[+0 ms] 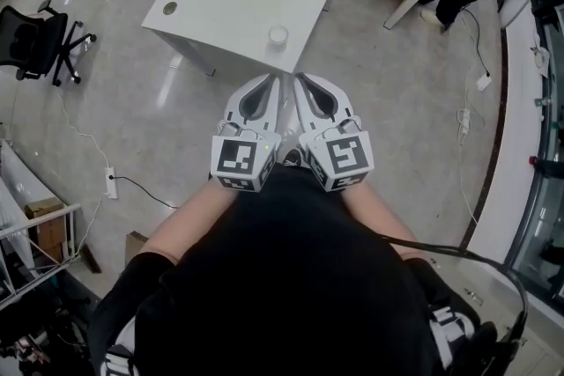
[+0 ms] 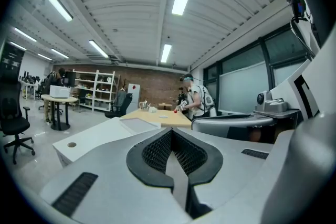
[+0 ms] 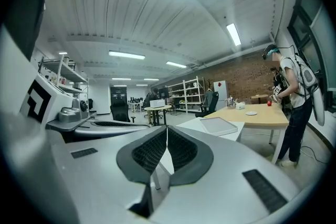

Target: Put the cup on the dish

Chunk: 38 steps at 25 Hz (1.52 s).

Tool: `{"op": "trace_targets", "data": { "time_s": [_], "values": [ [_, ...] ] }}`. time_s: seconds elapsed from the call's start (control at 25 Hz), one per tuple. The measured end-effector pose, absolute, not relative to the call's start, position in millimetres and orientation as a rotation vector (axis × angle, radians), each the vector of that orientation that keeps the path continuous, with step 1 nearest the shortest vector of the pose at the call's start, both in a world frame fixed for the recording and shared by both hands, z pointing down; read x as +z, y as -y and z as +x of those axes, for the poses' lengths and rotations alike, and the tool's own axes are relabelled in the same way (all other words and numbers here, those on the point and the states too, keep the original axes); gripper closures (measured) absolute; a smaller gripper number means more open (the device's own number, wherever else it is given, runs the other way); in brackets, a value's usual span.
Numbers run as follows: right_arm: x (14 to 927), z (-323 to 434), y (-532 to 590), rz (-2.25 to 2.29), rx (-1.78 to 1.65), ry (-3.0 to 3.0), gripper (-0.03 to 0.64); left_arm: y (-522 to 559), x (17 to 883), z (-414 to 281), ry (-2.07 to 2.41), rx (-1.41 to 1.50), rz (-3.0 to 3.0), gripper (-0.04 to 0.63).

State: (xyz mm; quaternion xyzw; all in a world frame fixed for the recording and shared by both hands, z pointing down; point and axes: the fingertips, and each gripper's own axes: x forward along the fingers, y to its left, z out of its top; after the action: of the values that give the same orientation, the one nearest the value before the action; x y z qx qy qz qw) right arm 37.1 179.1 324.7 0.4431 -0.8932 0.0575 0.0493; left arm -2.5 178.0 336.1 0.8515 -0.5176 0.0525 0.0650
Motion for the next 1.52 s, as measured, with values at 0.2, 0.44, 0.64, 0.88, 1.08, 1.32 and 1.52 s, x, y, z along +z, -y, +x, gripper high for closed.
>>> {"op": "trace_targets", "data": {
  "time_s": [0.2, 0.44, 0.64, 0.88, 1.08, 1.32, 1.52],
  "values": [
    [340, 33, -153, 1.364, 0.205, 2.685, 0.603, -152, 350, -12, 1.549, 0.183, 2.558, 0.589],
    [341, 24, -118, 1.368, 0.198, 2.659, 0.603, -111, 355, -22, 1.511, 0.202, 2.555, 0.589],
    [354, 6, -79, 1.340, 0.193, 2.636, 0.604, -68, 368, -39, 1.467, 0.249, 2.573, 0.589],
    [380, -15, -31, 1.327, 0.206, 2.570, 0.603, -15, 388, -61, 1.388, 0.312, 2.582, 0.589],
    [410, -33, 3, 1.267, 0.261, 2.522, 0.603, 26, 408, -73, 1.267, 0.359, 2.620, 0.589],
    [441, -41, 28, 1.290, 0.331, 2.424, 0.601, 54, 428, -72, 1.111, 0.398, 2.679, 0.589],
    [467, -36, 43, 1.319, 0.379, 2.358, 0.601, 74, 450, -71, 1.062, 0.429, 2.674, 0.589]
  ]
}}
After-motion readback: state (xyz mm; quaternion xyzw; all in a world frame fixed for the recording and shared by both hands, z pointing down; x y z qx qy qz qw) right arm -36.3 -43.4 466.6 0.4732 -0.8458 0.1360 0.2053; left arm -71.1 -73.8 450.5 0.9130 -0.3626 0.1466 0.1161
